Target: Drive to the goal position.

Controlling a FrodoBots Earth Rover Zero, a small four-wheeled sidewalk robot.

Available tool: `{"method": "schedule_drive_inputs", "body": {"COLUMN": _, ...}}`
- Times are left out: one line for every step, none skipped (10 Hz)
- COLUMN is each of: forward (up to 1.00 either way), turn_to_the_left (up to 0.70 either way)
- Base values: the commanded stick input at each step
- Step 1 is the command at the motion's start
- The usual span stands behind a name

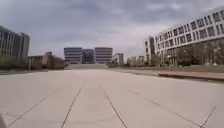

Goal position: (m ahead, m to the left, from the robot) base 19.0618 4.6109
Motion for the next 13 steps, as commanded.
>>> {"method": "schedule_drive_inputs", "body": {"forward": 0.7, "turn_to_the_left": 0.0}}
{"method": "schedule_drive_inputs", "body": {"forward": 0.7, "turn_to_the_left": 0.0}}
{"method": "schedule_drive_inputs", "body": {"forward": 0.7, "turn_to_the_left": 0.0}}
{"method": "schedule_drive_inputs", "body": {"forward": 0.7, "turn_to_the_left": 0.0}}
{"method": "schedule_drive_inputs", "body": {"forward": 0.7, "turn_to_the_left": 0.0}}
{"method": "schedule_drive_inputs", "body": {"forward": 0.7, "turn_to_the_left": 0.0}}
{"method": "schedule_drive_inputs", "body": {"forward": 0.7, "turn_to_the_left": 0.0}}
{"method": "schedule_drive_inputs", "body": {"forward": 0.7, "turn_to_the_left": 0.0}}
{"method": "schedule_drive_inputs", "body": {"forward": 0.7, "turn_to_the_left": 0.0}}
{"method": "schedule_drive_inputs", "body": {"forward": 0.7, "turn_to_the_left": 0.0}}
{"method": "schedule_drive_inputs", "body": {"forward": 0.7, "turn_to_the_left": 0.0}}
{"method": "schedule_drive_inputs", "body": {"forward": 0.7, "turn_to_the_left": 0.0}}
{"method": "schedule_drive_inputs", "body": {"forward": 0.7, "turn_to_the_left": 0.0}}
